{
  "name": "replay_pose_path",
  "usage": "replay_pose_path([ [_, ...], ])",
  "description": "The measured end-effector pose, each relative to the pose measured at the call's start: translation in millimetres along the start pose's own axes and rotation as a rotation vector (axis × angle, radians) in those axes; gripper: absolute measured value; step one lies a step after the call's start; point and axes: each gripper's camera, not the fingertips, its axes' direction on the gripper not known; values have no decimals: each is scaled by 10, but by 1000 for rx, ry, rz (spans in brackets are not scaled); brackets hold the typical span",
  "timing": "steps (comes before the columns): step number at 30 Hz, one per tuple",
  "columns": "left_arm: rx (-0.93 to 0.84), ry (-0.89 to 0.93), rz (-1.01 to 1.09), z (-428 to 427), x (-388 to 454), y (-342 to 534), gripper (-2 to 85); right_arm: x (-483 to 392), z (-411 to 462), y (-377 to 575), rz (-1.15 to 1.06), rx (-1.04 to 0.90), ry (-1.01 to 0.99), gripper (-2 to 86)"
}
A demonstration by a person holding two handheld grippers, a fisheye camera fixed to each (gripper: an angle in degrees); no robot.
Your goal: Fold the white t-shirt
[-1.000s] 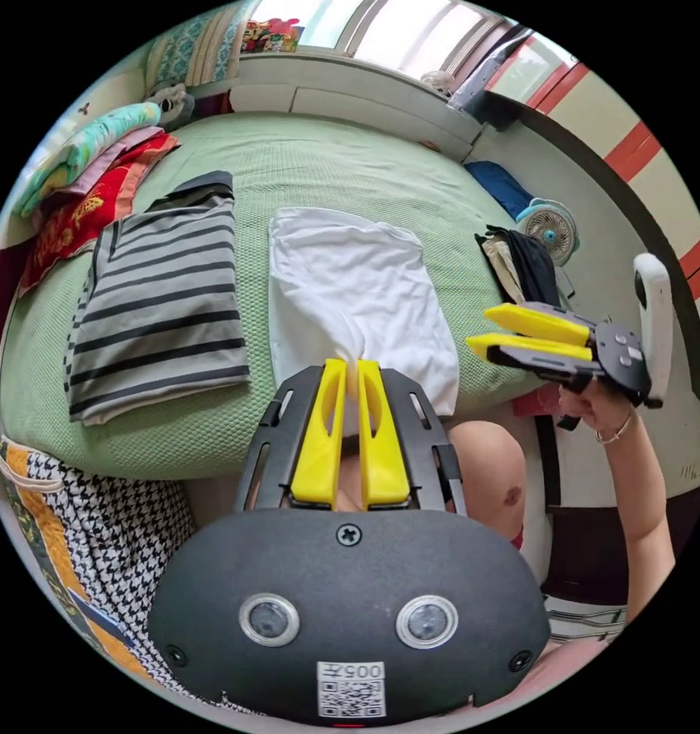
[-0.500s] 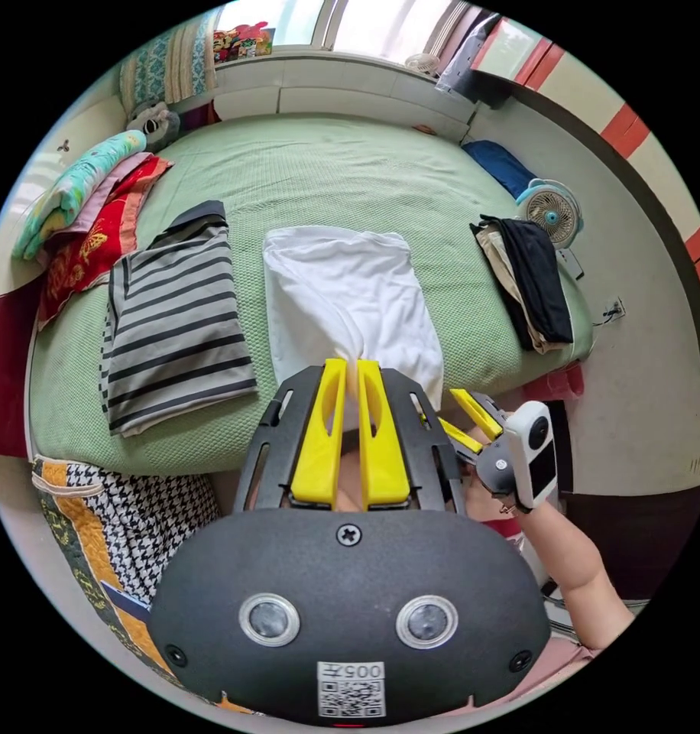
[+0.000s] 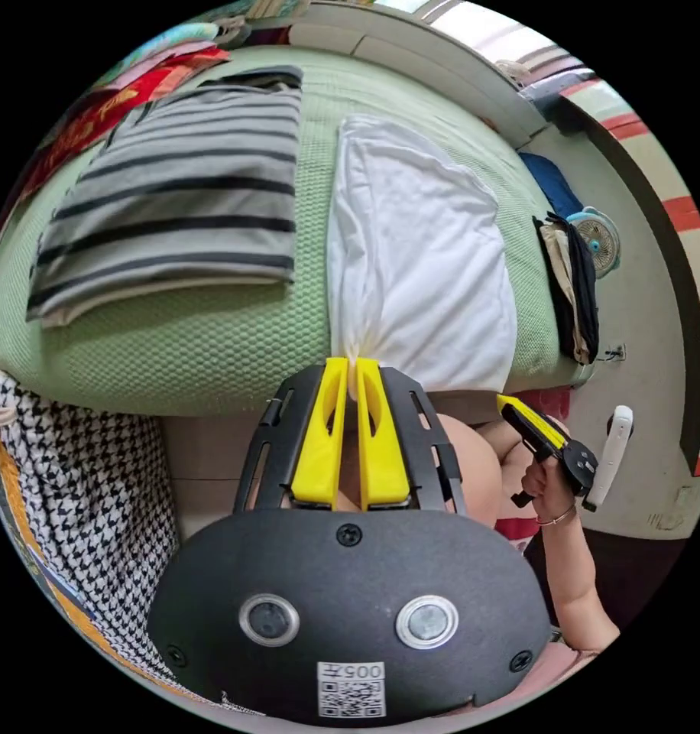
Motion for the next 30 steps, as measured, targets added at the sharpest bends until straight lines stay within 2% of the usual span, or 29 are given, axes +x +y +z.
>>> replay_pose_path([
  [4, 65, 140, -38, 87, -294, 242, 10, 110, 134, 26, -9, -77, 95, -9],
  [8, 171, 28, 11, -265, -255, 429, 0, 202, -64, 26, -52, -17, 61, -9],
  [11, 205, 25, 65, -379, -99, 486, -2, 179, -216, -70, -78, 59, -13, -9],
  [13, 204, 44, 106, -337, 48, 505, -3, 103, -235, -158, -88, 108, -33, -9],
  [16, 169, 10, 172, -97, 318, 518, -3, 67, -55, -261, -56, 64, -57, -9],
  [21, 67, -193, 161, 473, 499, 498, -4, 198, 282, -278, -29, -40, 3, -9],
  [24, 76, -161, 126, 604, 476, 536, -5, 373, 296, -263, -30, -61, -3, -7],
  [30, 89, -210, 162, 823, 596, 624, -5, 408, -254, -739, -112, 129, -65, 36],
])
